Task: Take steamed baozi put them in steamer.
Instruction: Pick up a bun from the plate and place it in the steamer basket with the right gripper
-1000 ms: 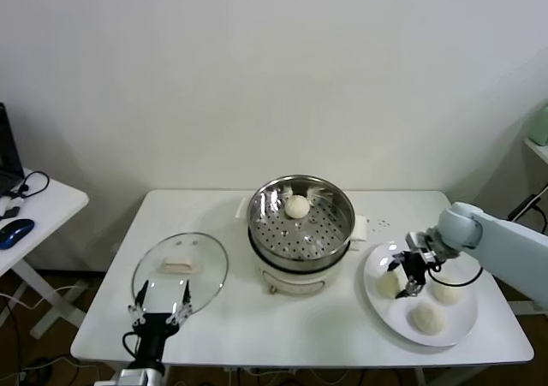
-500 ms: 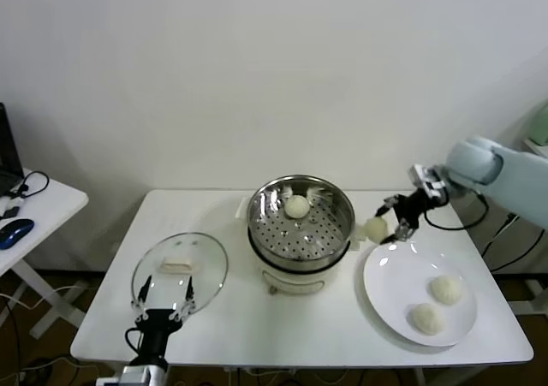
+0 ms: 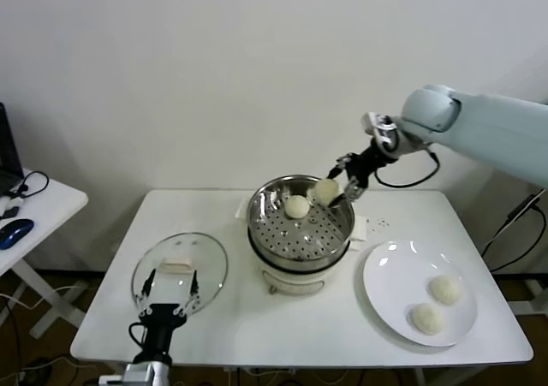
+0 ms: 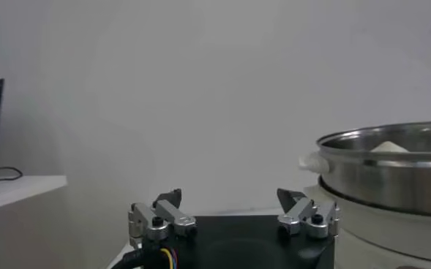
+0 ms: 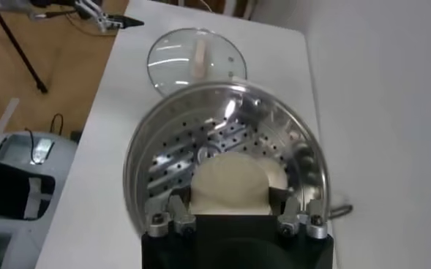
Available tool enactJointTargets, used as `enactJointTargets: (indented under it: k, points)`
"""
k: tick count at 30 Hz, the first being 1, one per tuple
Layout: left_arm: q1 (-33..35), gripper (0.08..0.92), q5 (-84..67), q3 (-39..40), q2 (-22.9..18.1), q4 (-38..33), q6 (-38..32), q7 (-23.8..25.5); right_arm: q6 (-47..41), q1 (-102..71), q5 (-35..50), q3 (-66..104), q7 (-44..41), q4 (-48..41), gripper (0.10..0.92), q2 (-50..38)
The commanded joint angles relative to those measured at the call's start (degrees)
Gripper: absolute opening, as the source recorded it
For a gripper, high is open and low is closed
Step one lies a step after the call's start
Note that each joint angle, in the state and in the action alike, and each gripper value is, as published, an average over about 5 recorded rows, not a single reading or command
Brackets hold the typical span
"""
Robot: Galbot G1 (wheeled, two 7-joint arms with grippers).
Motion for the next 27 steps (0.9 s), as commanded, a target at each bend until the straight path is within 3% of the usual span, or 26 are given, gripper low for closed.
enactJointTargets:
  k: [1, 15, 27]
  points:
    - [1.4, 0.823, -0.1, -0.6, 0.6, -0.9, -0.4, 0.0, -1.6, -5.2, 3.2, 0.0, 3.2, -3.5, 0.687, 10.0]
    - [4.1, 0.823, -0.8, -1.2, 0.9, 0.0, -1.9, -0.2, -0.9, -14.2, -3.3, 1.9, 2.7, -13.0, 0.687, 17.4]
    - [4.6, 0.823, -0.9, -1.6, 0.8, -0.2, -2.1, -0.3, -0.2, -16.2, -6.1, 2.2, 1.7, -15.8, 0.687, 18.6]
